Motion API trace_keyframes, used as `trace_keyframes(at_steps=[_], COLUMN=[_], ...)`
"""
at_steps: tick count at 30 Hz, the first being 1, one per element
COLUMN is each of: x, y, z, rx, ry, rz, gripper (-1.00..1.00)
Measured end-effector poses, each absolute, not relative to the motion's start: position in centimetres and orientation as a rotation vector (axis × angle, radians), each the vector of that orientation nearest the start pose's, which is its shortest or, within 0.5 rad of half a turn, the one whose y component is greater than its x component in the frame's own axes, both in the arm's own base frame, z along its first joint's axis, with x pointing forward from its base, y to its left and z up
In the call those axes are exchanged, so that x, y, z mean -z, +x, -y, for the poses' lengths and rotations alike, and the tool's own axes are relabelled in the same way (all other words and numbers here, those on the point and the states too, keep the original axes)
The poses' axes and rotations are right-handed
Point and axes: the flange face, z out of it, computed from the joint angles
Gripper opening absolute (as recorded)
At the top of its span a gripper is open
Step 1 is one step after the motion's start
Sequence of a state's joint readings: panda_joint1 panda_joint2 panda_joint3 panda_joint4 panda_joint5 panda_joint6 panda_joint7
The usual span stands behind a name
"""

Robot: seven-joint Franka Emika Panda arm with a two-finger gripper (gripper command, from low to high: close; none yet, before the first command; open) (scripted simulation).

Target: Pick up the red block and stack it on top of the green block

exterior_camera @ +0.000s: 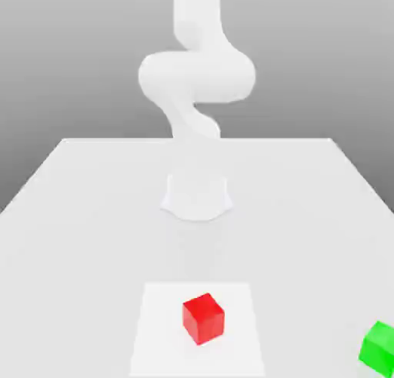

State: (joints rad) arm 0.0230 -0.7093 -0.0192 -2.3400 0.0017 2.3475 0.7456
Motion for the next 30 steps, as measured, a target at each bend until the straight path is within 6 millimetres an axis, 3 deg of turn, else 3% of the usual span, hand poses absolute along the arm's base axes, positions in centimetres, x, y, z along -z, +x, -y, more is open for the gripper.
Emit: trace_keyframes(at_steps=[5, 11, 15, 20, 26, 27, 30], x=[-55.5, -42.3, -33.7, -23.6, -16.1, -15.1, -15.0], y=[43.5, 46.0, 45.5, 42.6, 41.6, 41.5, 41.5], z=[-0.1, -0.7, -1.1, -1.2, -1.0, -1.0, -1.0], rx=[0.736, 0.482, 0.304, 0.07, 0.002, 0.001, 0.0], ry=[-2.706, -2.885, -2.987, -3.091, -3.115, -3.115, -3.115], rz=[-0.875, -0.725, -0.612, -0.456, -0.411, -0.412, -0.412], gripper=[0.0, 0.0, 0.0, 0.0, 0.0, -1.0, -1.0])
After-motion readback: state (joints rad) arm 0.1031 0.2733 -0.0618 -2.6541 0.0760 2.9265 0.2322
